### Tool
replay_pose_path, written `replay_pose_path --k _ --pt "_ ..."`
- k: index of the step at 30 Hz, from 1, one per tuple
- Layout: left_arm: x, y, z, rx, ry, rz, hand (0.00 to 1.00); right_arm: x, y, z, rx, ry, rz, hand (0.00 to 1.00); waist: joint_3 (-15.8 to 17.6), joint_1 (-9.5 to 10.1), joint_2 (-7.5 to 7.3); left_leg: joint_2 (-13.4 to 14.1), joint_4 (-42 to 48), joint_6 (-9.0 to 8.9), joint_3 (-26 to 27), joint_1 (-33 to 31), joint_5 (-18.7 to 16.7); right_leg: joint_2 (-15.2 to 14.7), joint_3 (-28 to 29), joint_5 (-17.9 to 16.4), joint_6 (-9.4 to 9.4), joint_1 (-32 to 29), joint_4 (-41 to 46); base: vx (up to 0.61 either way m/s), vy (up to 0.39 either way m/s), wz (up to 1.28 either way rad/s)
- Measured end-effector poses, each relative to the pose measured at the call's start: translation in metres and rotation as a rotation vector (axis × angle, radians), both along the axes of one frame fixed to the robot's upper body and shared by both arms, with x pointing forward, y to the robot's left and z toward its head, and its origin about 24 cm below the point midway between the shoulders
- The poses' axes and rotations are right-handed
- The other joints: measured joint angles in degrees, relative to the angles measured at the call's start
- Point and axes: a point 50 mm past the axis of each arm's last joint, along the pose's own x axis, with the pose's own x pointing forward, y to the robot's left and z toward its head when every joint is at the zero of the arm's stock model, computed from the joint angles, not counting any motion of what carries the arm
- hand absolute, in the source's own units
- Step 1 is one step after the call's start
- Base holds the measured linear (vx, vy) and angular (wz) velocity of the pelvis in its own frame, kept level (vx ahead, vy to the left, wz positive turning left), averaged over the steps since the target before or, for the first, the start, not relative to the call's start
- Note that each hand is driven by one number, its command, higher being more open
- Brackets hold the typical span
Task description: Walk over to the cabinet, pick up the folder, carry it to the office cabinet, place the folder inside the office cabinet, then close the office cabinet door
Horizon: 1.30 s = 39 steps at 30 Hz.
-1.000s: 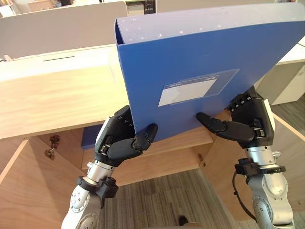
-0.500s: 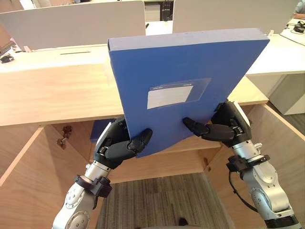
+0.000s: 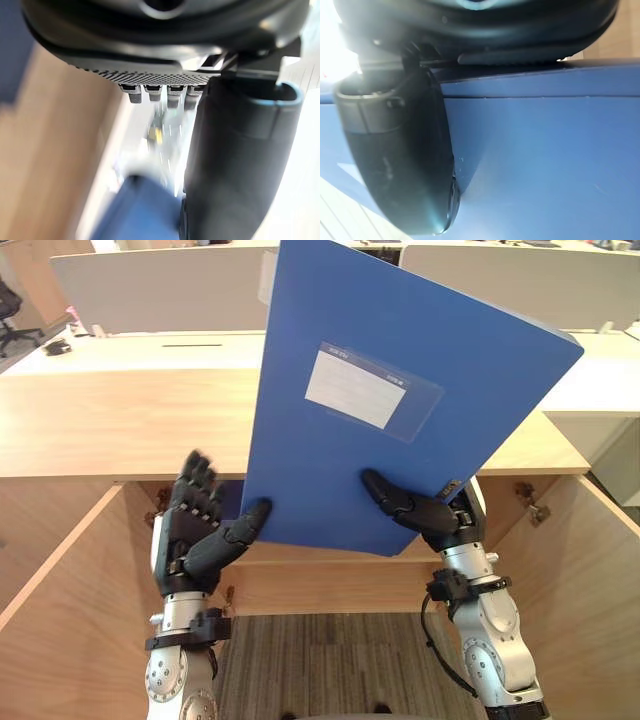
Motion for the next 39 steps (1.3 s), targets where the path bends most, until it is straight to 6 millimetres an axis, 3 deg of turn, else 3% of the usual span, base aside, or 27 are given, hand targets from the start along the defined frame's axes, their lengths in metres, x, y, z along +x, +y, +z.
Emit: replay_pose_path --k 2,5,8,11,13,15,17,19,23,26,28,31,33,36,39 --pt "-0.014 0.022 -0.026 0.005 0.145 0.156 1.0 0.0 -0.004 0.001 0.024 -0.005 -0.024 0.0 0.0 -0.05 -0.01 0.19 0.0 -0.11 -0.57 -0.03 0.1 0.15 -0.68 -0.14 -0.18 0.37 -0.16 -0.01 -0.033 0.13" --pt "-0.037 0.037 -0.065 -0.016 0.358 0.259 1.0 0.0 -0.007 0.001 0.026 -0.005 -0.039 0.0 -0.01 0.0 -0.02 0.23 0.0 -0.14 -0.93 -0.42 0.12 0.15 -1.12 -0.18 -0.23 0.27 -0.36 -0.01 -0.03 0.08" --pt "-0.055 0.034 -0.102 -0.016 0.555 0.229 1.0 0.001 -0.003 -0.003 0.015 0.013 -0.016 0.0 -0.06 0.11 -0.13 0.22 0.0 -0.15 -1.04 -0.75 0.12 0.11 -1.27 -0.24 -0.33 -0.12 -0.37 -0.01 -0.011 0.02" --pt "-0.073 0.023 -0.141 0.017 0.784 0.092 1.0 0.003 0.012 -0.019 -0.073 0.077 0.07 0.0 0.14 -0.09 -0.46 0.54 0.05 -0.2 -1.14 -2.49 0.55 0.1 -1.3 -0.08 -0.38 -1.69 -0.25 -0.04 -0.023 0.02" --pt "-0.077 0.015 -0.164 0.048 0.918 -0.007 1.0 0.009 0.022 -0.031 -0.187 0.114 0.131 0.0 1.74 -0.17 -0.6 0.55 0.49 -0.23 -1.12 -4.09 0.89 0.09 -1.24 0.26 -0.47 -3.48 0.34 -0.06 -0.019 0.03" --pt "-0.064 0.006 -0.177 0.085 0.986 -0.087 1.0 0.023 0.039 -0.034 -0.347 0.101 0.192 0.0 7.5 -0.14 -1.13 1.01 6.84 -0.63 -1.28 -10.03 -1.04 -0.05 -1.07 -0.03 -0.91 -7.99 3.87 -0.17 -0.02 0.06" --pt "-0.047 0.003 -0.18 0.094 0.992 -0.116 1.0 0.036 0.049 -0.031 -0.461 0.07 0.222 0.0 11.4 -0.16 -0.33 2.03 16.04 -0.7 -1.54 -18.14 -4.17 0.38 -1.16 -0.39 -1.38 -13.37 7.45 -0.19 -0.026 0.07" --pt "-0.024 0.002 -0.175 0.14 0.959 -0.141 1.0 0.051 0.058 -0.03 -0.599 0.043 0.226 0.0 16.92 0.35 1.91 3.83 24.44 -0.18 -2.47 -24.79 -6.61 1.53 -1.35 -1.05 -1.69 -18.01 11.57 -0.19 -0.012 0.01" --pt "0.0 0.0 -0.165 0.179 0.901 -0.152 1.0 0.064 0.058 -0.021 -0.689 -0.001 0.181 0.0 22.03 1.13 3.88 4.24 30.03 -0.49 -3.04 -32.71 -7.81 1.37 -1.16 -3.36 -1.67 -26.92 19.48 -0.15 0.005 0.04" --pt "0.023 -0.007 -0.154 0.195 0.825 -0.16 1.0 0.079 0.055 -0.008 -0.666 -0.014 0.108 0.0 23.24 1.4 5.14 4.42 34.91 -0.36 -3.89 -40.64 -8.68 0.7 -1.42 -5.74 -1.64 -35.45 26.71 -0.12 -0.01 0.15" --pt "0.034 -0.011 -0.144 0.2 0.767 -0.167 1.0 0.089 0.054 0.006 -0.575 -0.028 0.06 0.0 23.36 1.77 5.35 4.54 38.67 -0.39 -4.24 -45.4 -9.93 0.27 -1.38 -7.76 -1.74 -40.64 32.0 -0.11 0.002 0.14" --pt "0.054 -0.02 -0.126 0.179 0.655 -0.166 1.0 0.104 0.048 0.048 -0.318 -0.089 -0.038 0.0 23.8 2.93 6.01 5.02 45.24 -0.5 -4.96 -52.44 -11.81 -0.22 -1.4 -10.62 -1.97 -47.85 39.54 -0.1 -0.007 0.11" --pt "0.066 -0.027 -0.111 0.149 0.563 -0.157 1.0 0.115 0.038 0.095 -0.084 -0.179 -0.12 0.0 24.21 3.63 6.24 5.27 50.38 -0.68 -6.22 -58.51 -13.01 -0.47 -1.82 -12.81 -2.35 -53.57 45.13 -0.09 -0.031 0.18" --pt "0.079 -0.035 -0.095 0.101 0.479 -0.141 1.0 0.12 0.018 0.147 0.164 -0.277 -0.205 0.0 24.75 5.15 6.27 5.72 54.68 -0.65 -7.3 -64.03 -13.47 -0.43 -2.29 -14.26 -2.75 -58.75 49.8 -0.06 -0.056 0.09" --pt "0.083 -0.034 -0.089 0.087 0.45 -0.117 1.0 0.119 0.005 0.167 0.336 -0.31 -0.236 0.0 24.76 5.73 6.26 6.04 56.41 -0.88 -7.81 -66.13 -13.65 -0.4 -2.76 -14.85 -2.97 -60.57 51.61 0.0 -0.057 0.05"
